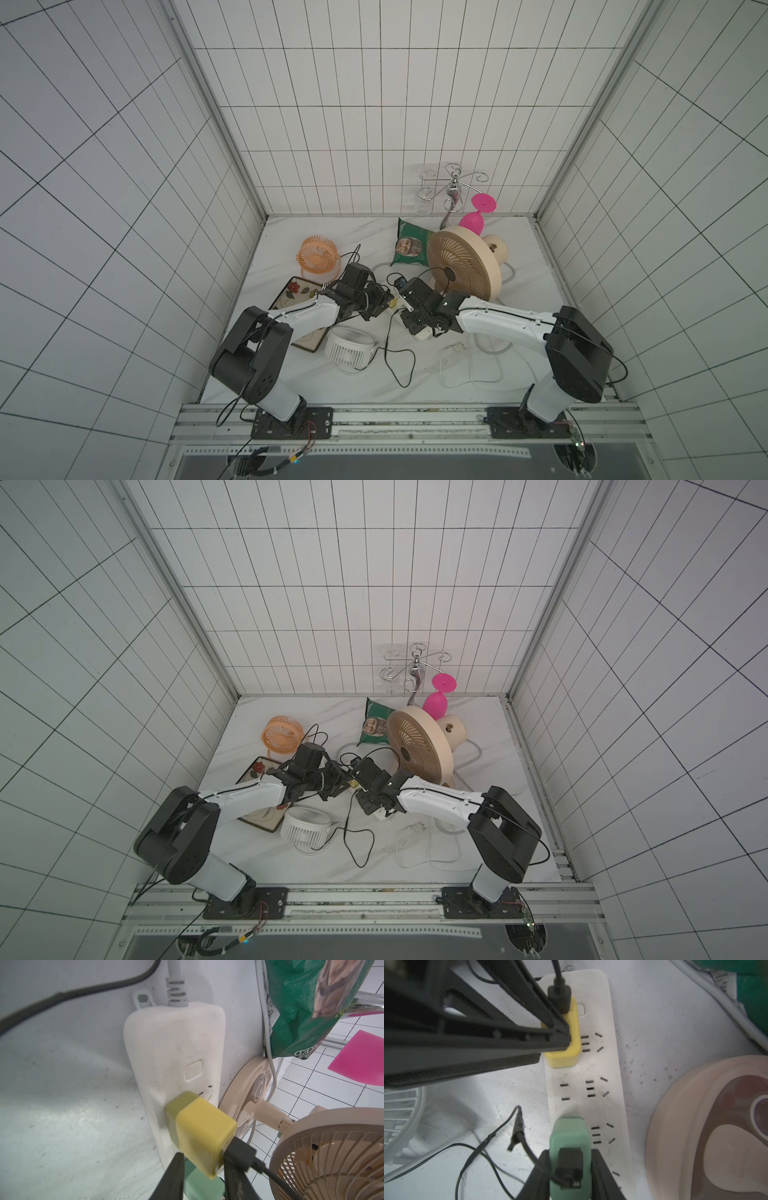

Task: Unplug the desk fan from the power strip
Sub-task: Remove the plug from the socket.

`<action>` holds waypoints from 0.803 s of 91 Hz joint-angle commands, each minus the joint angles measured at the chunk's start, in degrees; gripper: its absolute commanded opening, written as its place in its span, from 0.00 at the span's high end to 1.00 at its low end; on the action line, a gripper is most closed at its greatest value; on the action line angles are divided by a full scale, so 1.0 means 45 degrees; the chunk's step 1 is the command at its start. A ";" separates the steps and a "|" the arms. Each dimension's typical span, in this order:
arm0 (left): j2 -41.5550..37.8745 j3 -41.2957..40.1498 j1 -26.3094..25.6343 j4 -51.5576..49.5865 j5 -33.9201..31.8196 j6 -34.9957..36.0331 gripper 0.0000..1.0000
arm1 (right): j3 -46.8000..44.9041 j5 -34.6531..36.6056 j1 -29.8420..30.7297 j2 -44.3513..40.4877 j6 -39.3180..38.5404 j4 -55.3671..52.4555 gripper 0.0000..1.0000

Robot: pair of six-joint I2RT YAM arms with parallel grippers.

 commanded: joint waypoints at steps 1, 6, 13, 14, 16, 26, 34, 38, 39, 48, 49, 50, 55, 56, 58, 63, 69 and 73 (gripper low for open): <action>0.1771 -0.1449 0.0238 -0.4775 -0.2530 -0.0204 0.67 | 0.0571 0.1169 -0.0035 -0.1137 0.0369 0.0068 0.77; 0.1808 -0.1444 0.0242 -0.4780 -0.2511 -0.0204 0.67 | 0.0565 0.1101 -0.0036 -0.1197 0.0449 0.0155 0.77; 0.1832 -0.1463 0.0240 -0.4785 -0.2520 -0.0205 0.67 | 0.0311 0.0786 -0.0108 -0.1435 0.0678 0.0576 0.76; 0.1833 -0.1463 0.0239 -0.4775 -0.2525 -0.0205 0.66 | 0.0279 0.0759 -0.0135 -0.1462 0.0717 0.0628 0.76; 0.1833 -0.1488 0.0238 -0.4782 -0.2524 -0.0219 0.67 | 0.0225 0.0730 -0.0161 -0.1506 0.0795 0.0691 0.76; 0.1881 -0.1598 0.0238 -0.4673 -0.2426 -0.0327 0.67 | 0.0112 0.0854 -0.0301 -0.1529 0.0930 0.0737 0.76; 0.1929 -0.1637 0.0237 -0.4648 -0.2384 -0.0359 0.67 | 0.0090 0.0994 -0.0339 -0.1546 0.0965 0.0716 0.76; 0.1949 -0.1652 0.0237 -0.4648 -0.2374 -0.0361 0.67 | 0.0085 0.0996 -0.0334 -0.1580 0.0985 0.0708 0.76; 0.1950 -0.1656 0.0237 -0.4648 -0.2374 -0.0361 0.67 | 0.0087 0.0991 -0.0336 -0.1583 0.0987 0.0713 0.76; 0.1950 -0.1672 0.0238 -0.4648 -0.2376 -0.0377 0.67 | 0.0099 0.0978 -0.0310 -0.1576 0.0930 0.0686 0.77; 0.1960 -0.1665 0.0238 -0.4658 -0.2375 -0.0378 0.67 | 0.0104 0.0992 -0.0285 -0.1572 0.0901 0.0673 0.77; 0.1955 -0.1672 0.0238 -0.4643 -0.2365 -0.0389 0.67 | 0.0107 0.1009 -0.0263 -0.1569 0.0858 0.0676 0.77; 0.1969 -0.1688 0.0237 -0.4612 -0.2355 -0.0438 0.67 | 0.0185 0.1233 0.0032 -0.1481 0.0490 0.0639 0.78; 0.1979 -0.1693 0.0237 -0.4611 -0.2354 -0.0438 0.67 | 0.0225 0.1295 0.0120 -0.1455 0.0398 0.0630 0.78; 0.1987 -0.1692 0.0237 -0.4609 -0.2345 -0.0439 0.67 | 0.0299 0.1416 0.0269 -0.1387 0.0256 0.0584 0.78; 0.2052 -0.1695 0.0238 -0.4592 -0.2320 -0.0456 0.67 | 0.0446 0.1538 0.0530 -0.1221 0.0049 0.0551 0.78; 0.2132 -0.1730 0.0239 -0.4557 -0.2287 -0.0502 0.67 | 0.0330 0.1412 0.0537 -0.1256 0.0251 0.0827 0.78; 0.2159 -0.1740 0.0238 -0.4534 -0.2277 -0.0516 0.67 | 0.0047 0.1244 0.0374 -0.1425 0.0585 0.1130 0.78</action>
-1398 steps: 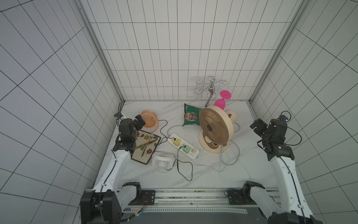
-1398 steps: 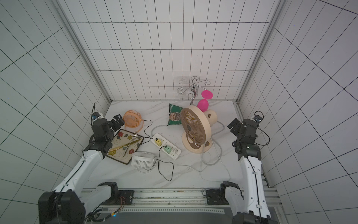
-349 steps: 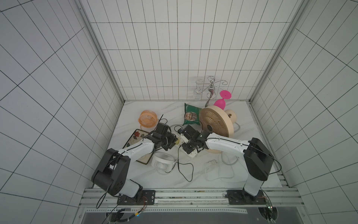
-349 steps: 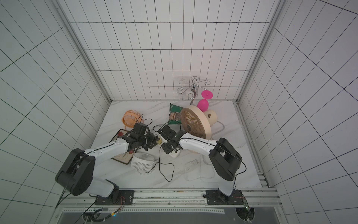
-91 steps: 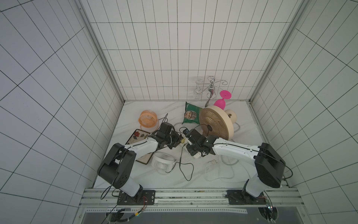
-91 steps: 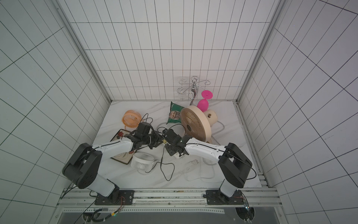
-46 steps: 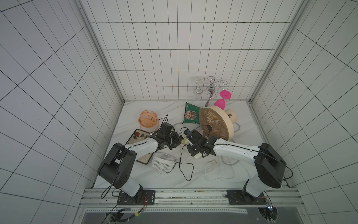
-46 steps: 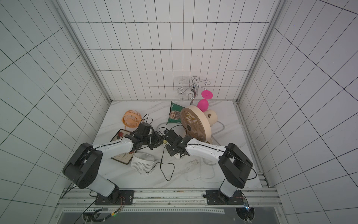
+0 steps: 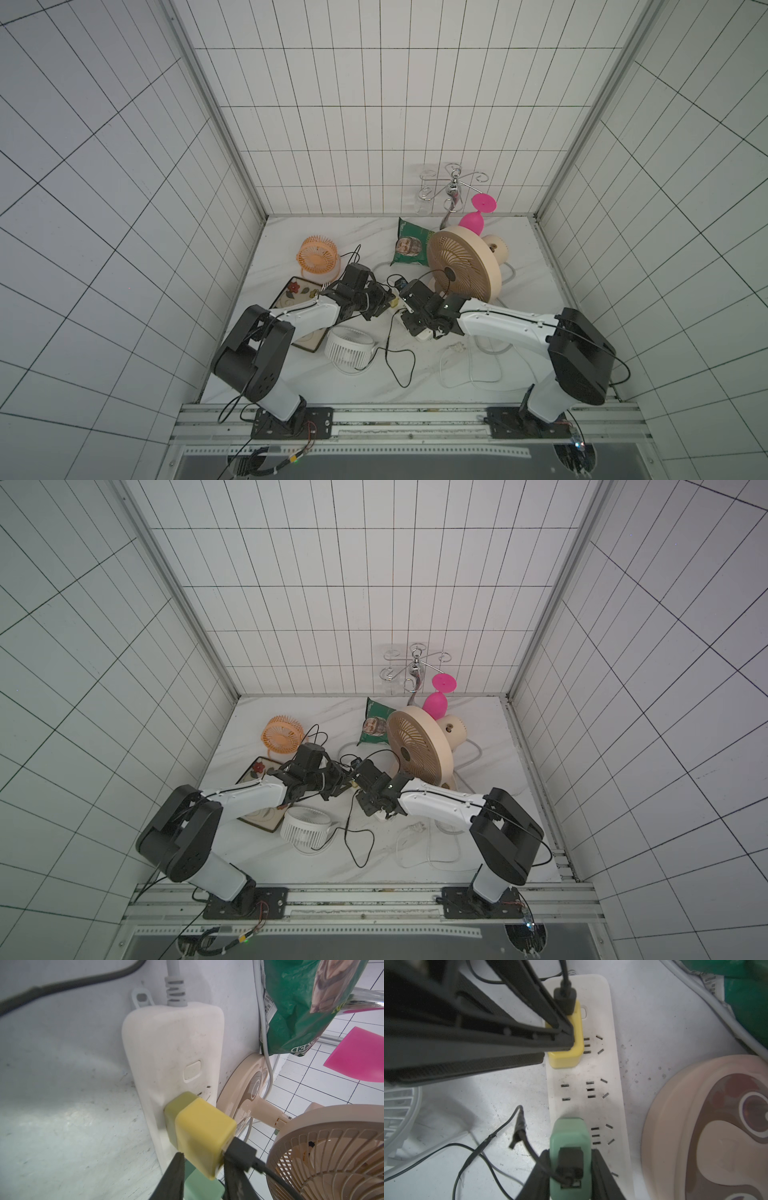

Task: Unplug the desk fan from the power strip
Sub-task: Remove the plug from the socket.

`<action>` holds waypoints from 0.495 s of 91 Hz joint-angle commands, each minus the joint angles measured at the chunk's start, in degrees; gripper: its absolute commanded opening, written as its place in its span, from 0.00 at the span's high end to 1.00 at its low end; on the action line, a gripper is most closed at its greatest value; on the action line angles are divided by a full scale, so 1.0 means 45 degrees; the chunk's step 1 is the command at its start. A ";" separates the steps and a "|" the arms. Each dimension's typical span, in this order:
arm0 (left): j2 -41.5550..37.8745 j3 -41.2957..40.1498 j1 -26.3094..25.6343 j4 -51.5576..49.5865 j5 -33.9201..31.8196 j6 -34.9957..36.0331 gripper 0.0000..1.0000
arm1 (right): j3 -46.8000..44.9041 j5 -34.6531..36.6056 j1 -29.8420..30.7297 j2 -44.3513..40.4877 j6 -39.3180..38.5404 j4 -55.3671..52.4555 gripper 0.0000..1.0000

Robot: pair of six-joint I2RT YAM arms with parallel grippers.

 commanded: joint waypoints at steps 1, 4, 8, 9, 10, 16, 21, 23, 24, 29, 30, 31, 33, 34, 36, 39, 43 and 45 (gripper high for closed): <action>0.1963 -0.1622 0.0242 -0.5067 -0.2587 -0.0419 0.67 | 0.0199 0.0640 -0.0064 -0.1277 0.0607 0.1028 0.78; 0.1966 -0.1631 0.0242 -0.5065 -0.2587 -0.0428 0.67 | -0.0036 0.0443 -0.0336 -0.1405 0.0939 0.1177 0.78; 0.1956 -0.1642 0.0242 -0.5084 -0.2597 -0.0444 0.68 | -0.0288 0.0320 -0.0700 -0.1537 0.1274 0.1243 0.78; 0.1951 -0.1646 0.0242 -0.5094 -0.2602 -0.0447 0.68 | -0.0346 0.0323 -0.0775 -0.1570 0.1330 0.1247 0.78; 0.1949 -0.1658 0.0242 -0.5099 -0.2604 -0.0448 0.68 | -0.0395 0.0334 -0.0842 -0.1595 0.1367 0.1239 0.78; 0.1913 -0.1681 0.0242 -0.5132 -0.2635 -0.0483 0.68 | -0.0537 0.0560 -0.1029 -0.1709 0.1353 0.1063 0.79; 0.1890 -0.1686 0.0242 -0.5158 -0.2644 -0.0488 0.69 | -0.0473 0.0598 -0.0968 -0.1719 0.1212 0.0898 0.79; 0.1889 -0.1673 0.0247 -0.5162 -0.2645 -0.0488 0.68 | -0.0432 0.0638 -0.0923 -0.1719 0.1147 0.0865 0.79; 0.1888 -0.1671 0.0255 -0.5162 -0.2645 -0.0488 0.69 | -0.0408 0.0658 -0.0886 -0.1719 0.1110 0.0853 0.79; 0.1888 -0.1628 0.0254 -0.5191 -0.2660 -0.0488 0.68 | -0.0266 0.0807 -0.0646 -0.1696 0.0923 0.0798 0.79; 0.1888 -0.1619 0.0258 -0.5196 -0.2663 -0.0488 0.68 | -0.0228 0.0830 -0.0601 -0.1688 0.0891 0.0761 0.79; 0.1888 -0.1615 0.0260 -0.5199 -0.2664 -0.0478 0.68 | -0.0199 0.0851 -0.0559 -0.1674 0.0865 0.0733 0.79; 0.1873 -0.1597 0.0252 -0.5216 -0.2665 -0.0471 0.68 | -0.0134 0.0867 -0.0479 -0.1664 0.0797 0.0697 0.78; 0.1861 -0.1584 0.0247 -0.5219 -0.2665 -0.0460 0.68 | -0.0103 0.0870 -0.0450 -0.1672 0.0769 0.0671 0.78; 0.1842 -0.1560 0.0243 -0.5221 -0.2655 -0.0442 0.68 | -0.0056 0.0872 -0.0388 -0.1688 0.0724 0.0638 0.78; 0.1802 -0.1502 0.0242 -0.5236 -0.2647 -0.0407 0.68 | -0.0022 0.0838 -0.0309 -0.1737 0.0661 0.0601 0.78; 0.1707 -0.1406 0.0244 -0.5274 -0.2664 -0.0350 0.67 | -0.0043 0.0736 -0.0253 -0.1831 0.0613 0.0542 0.78; 0.1647 -0.1359 0.0243 -0.5293 -0.2665 -0.0312 0.67 | -0.0090 0.0667 -0.0212 -0.1899 0.0592 0.0508 0.78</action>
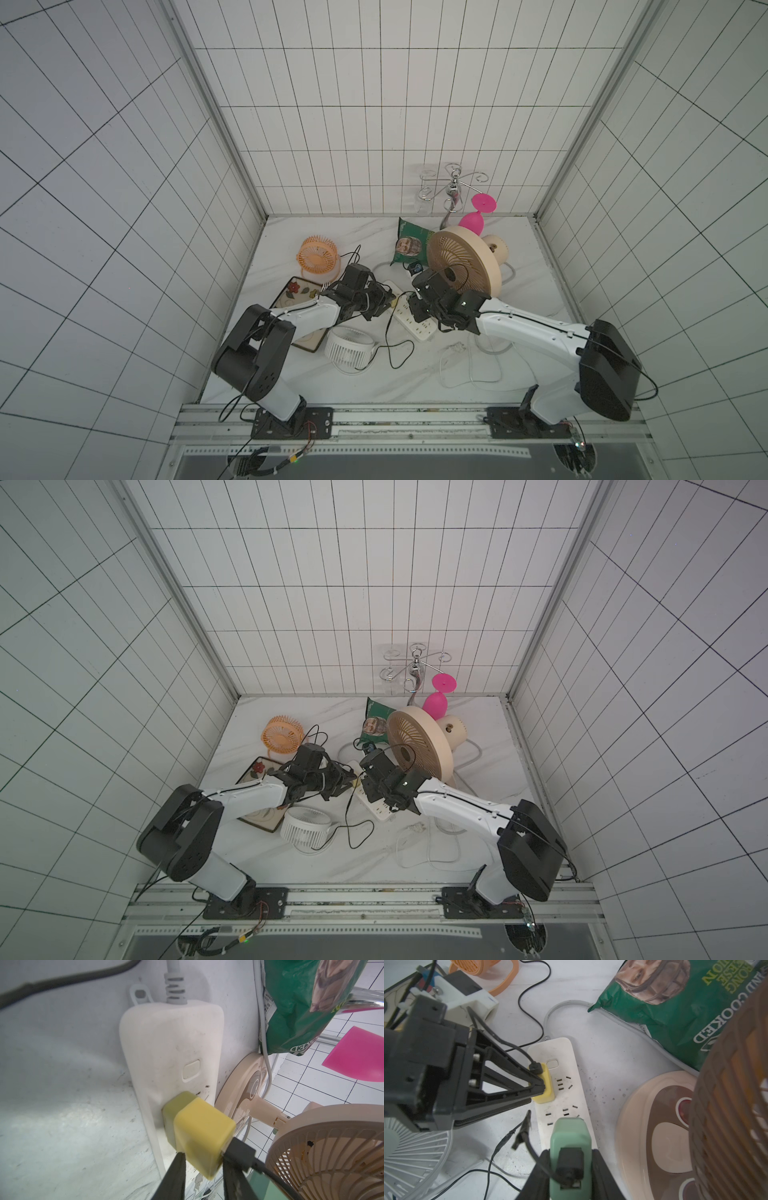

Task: Unplug the desk fan from the power strip
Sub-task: Remove the plug from the socket, then place the plug at the center of the board.

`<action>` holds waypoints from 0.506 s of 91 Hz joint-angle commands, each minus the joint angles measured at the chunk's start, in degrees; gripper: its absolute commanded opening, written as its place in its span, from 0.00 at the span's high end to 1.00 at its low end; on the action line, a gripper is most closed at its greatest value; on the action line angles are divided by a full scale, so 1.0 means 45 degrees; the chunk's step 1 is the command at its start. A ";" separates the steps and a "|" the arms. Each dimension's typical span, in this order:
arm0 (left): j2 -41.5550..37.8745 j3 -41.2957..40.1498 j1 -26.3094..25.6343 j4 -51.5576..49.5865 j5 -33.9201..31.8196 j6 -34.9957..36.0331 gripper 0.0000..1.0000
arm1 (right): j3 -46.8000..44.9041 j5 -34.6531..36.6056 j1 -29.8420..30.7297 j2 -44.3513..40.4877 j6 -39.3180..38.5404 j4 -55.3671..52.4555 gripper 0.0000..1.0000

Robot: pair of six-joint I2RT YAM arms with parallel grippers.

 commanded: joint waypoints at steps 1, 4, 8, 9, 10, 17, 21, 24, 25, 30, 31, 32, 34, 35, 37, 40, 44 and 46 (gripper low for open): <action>0.1572 -0.1265 0.0238 -0.5534 -0.2743 -0.0196 0.66 | 0.0118 0.0070 0.0287 -0.0275 -0.0232 -0.0264 0.78; 0.1443 -0.1163 0.0237 -0.5573 -0.2766 -0.0104 0.66 | 0.0015 -0.0070 0.0331 -0.0380 -0.0286 -0.0300 0.78; 0.1235 -0.0978 0.0237 -0.5631 -0.2799 0.0063 0.64 | -0.0157 -0.0373 0.0430 -0.0530 -0.0387 -0.0329 0.78; 0.1181 -0.0931 0.0237 -0.5638 -0.2805 0.0114 0.63 | -0.0201 -0.0461 0.0458 -0.0558 -0.0414 -0.0345 0.77; 0.1124 -0.0878 0.0237 -0.5661 -0.2818 0.0160 0.63 | -0.0252 -0.0574 0.0481 -0.0581 -0.0437 -0.0353 0.77; 0.0762 -0.0258 0.0161 -0.6015 -0.2960 0.0595 0.61 | -0.0621 -0.1413 0.0670 -0.0751 -0.0597 -0.0334 0.76; 0.0553 0.0175 0.0054 -0.6290 -0.3123 0.0842 0.59 | -0.0837 -0.1982 0.0728 -0.0764 -0.0690 -0.0268 0.76; 0.0410 0.0482 -0.0047 -0.6458 -0.3258 0.0980 0.58 | -0.0922 -0.2385 0.0780 -0.0735 -0.0785 -0.0220 0.75; 0.0368 0.0571 -0.0071 -0.6511 -0.3289 0.1012 0.58 | -0.0945 -0.2522 0.0799 -0.0719 -0.0818 -0.0212 0.75; 0.0174 0.0946 -0.0112 -0.6616 -0.3313 0.1155 0.56 | -0.0995 -0.3088 0.0925 -0.0646 -0.1011 -0.0240 0.75; 0.0133 0.1008 -0.0113 -0.6619 -0.3316 0.1178 0.55 | -0.0991 -0.3176 0.0949 -0.0626 -0.1038 -0.0262 0.75; 0.0092 0.1078 -0.0114 -0.6620 -0.3317 0.1219 0.55 | -0.0989 -0.3260 0.0971 -0.0615 -0.1081 -0.0272 0.75; -0.0001 0.1233 -0.0114 -0.6631 -0.3304 0.1298 0.55 | -0.1002 -0.3430 0.1027 -0.0583 -0.1163 -0.0265 0.75; -0.0043 0.1298 -0.0104 -0.6636 -0.3302 0.1337 0.55 | -0.1004 -0.3543 0.1049 -0.0574 -0.1192 -0.0274 0.75; -0.0113 0.1439 -0.0107 -0.6664 -0.3300 0.1416 0.54 | -0.0996 -0.3711 0.1100 -0.0534 -0.1264 -0.0286 0.75; -0.0240 0.1678 -0.0128 -0.6734 -0.3300 0.1550 0.53 | -0.0988 -0.3995 0.1158 -0.0454 -0.1352 -0.0310 0.75; -0.0396 0.1982 -0.0153 -0.6844 -0.3356 0.1718 0.53 | -0.0960 -0.4387 0.1243 -0.0326 -0.1470 -0.0338 0.75; -0.0480 0.2118 -0.0177 -0.6946 -0.3406 0.1804 0.53 | -0.0951 -0.4605 0.1285 -0.0252 -0.1528 -0.0355 0.75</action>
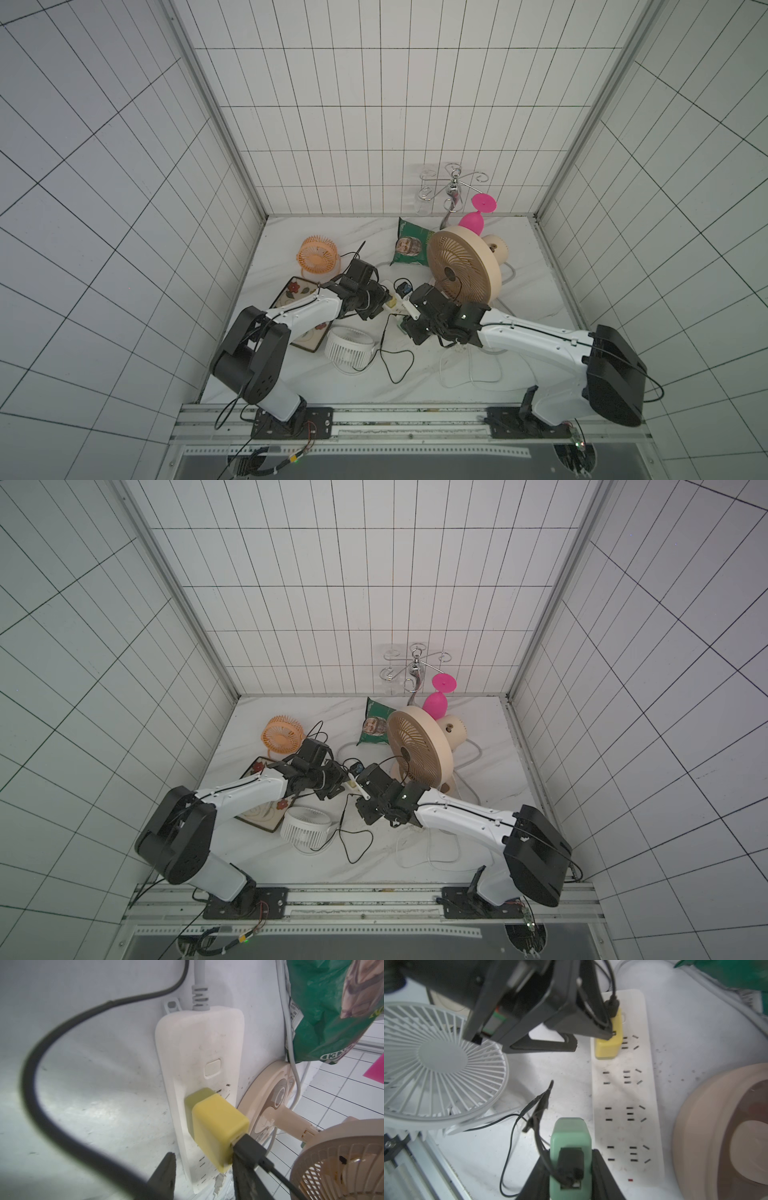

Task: Unplug the desk fan from the power strip
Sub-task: Place the plug at the center of the board.

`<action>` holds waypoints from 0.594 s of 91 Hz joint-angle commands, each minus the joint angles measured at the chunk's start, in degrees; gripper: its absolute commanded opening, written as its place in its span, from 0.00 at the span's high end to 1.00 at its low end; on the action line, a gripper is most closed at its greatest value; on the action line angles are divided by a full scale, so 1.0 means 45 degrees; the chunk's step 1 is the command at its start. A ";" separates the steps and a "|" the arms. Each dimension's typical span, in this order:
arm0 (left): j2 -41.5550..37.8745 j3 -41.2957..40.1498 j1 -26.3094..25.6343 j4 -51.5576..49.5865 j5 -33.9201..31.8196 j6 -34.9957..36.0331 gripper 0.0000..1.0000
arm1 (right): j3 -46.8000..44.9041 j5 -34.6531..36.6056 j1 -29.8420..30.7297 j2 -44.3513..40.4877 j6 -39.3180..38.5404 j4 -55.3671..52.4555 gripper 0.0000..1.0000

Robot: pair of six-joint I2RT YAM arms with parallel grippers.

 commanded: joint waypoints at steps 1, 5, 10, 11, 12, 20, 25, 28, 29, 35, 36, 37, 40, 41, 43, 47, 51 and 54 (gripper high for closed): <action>-0.0070 0.0286 0.0063 -0.2758 -0.1663 0.0708 0.53 | -0.0027 -0.1603 0.0276 0.0311 -0.0599 -0.0106 0.75; -0.0261 0.0570 0.0021 -0.2944 -0.1807 0.0857 0.53 | 0.0001 -0.1943 0.0373 0.0467 -0.0687 -0.0153 0.75; -0.0500 0.0869 0.0000 -0.3182 -0.1956 0.1009 0.52 | 0.0014 -0.2391 0.0445 0.0648 -0.0746 -0.0198 0.75; -0.0552 0.0916 0.0003 -0.3231 -0.1988 0.1040 0.52 | 0.0019 -0.2463 0.0458 0.0679 -0.0747 -0.0202 0.75; -0.0608 0.0959 -0.0005 -0.3275 -0.2033 0.1065 0.52 | 0.0011 -0.2538 0.0475 0.0715 -0.0748 -0.0214 0.75; -0.1065 0.1169 0.0006 -0.3547 -0.2271 0.1199 0.52 | 0.0004 -0.3104 0.0537 0.0971 -0.0813 -0.0270 0.75; -0.1306 0.1222 -0.0010 -0.3616 -0.2340 0.1258 0.51 | 0.0019 -0.3385 0.0576 0.1136 -0.0888 -0.0319 0.75; -0.1425 0.1207 -0.0013 -0.3627 -0.2336 0.1265 0.51 | 0.0055 -0.3568 0.0597 0.1267 -0.0927 -0.0345 0.75; -0.1454 0.1212 -0.0003 -0.3629 -0.2324 0.1265 0.51 | 0.0069 -0.3647 0.0603 0.1311 -0.0945 -0.0344 0.75; -0.1608 0.1169 -0.0002 -0.3628 -0.2258 0.1265 0.51 | 0.0222 -0.4225 0.0636 0.1654 -0.1023 -0.0343 0.75; -0.1634 0.1164 0.0002 -0.3629 -0.2237 0.1265 0.51 | 0.0250 -0.4317 0.0642 0.1719 -0.1042 -0.0353 0.75; -0.1666 0.1151 -0.0005 -0.3630 -0.2236 0.1265 0.51 | 0.0303 -0.4393 0.0654 0.1781 -0.1061 -0.0367 0.75; -0.1746 0.1140 -0.0012 -0.3614 -0.2201 0.1263 0.51 | 0.0432 -0.4642 0.0692 0.1985 -0.1134 -0.0453 0.75; -0.1771 0.1129 -0.0012 -0.3613 -0.2198 0.1264 0.51 | 0.0482 -0.4721 0.0709 0.2070 -0.1156 -0.0476 0.75; -0.1839 0.1112 -0.0008 -0.3612 -0.2206 0.1265 0.51 | 0.0583 -0.4902 0.0731 0.2203 -0.1212 -0.0518 0.74; -0.1968 0.1095 -0.0004 -0.3612 -0.2227 0.1247 0.51 | 0.0719 -0.5186 0.0761 0.2462 -0.1276 -0.0600 0.74; -0.2097 0.1049 -0.0012 -0.3614 -0.2251 0.1203 0.51 | 0.0796 -0.5420 0.0766 0.2682 -0.1313 -0.0636 0.74; -0.2207 0.0998 0.0002 -0.3639 -0.2288 0.1148 0.51 | 0.0806 -0.5476 0.0775 0.2793 -0.1327 -0.0641 0.73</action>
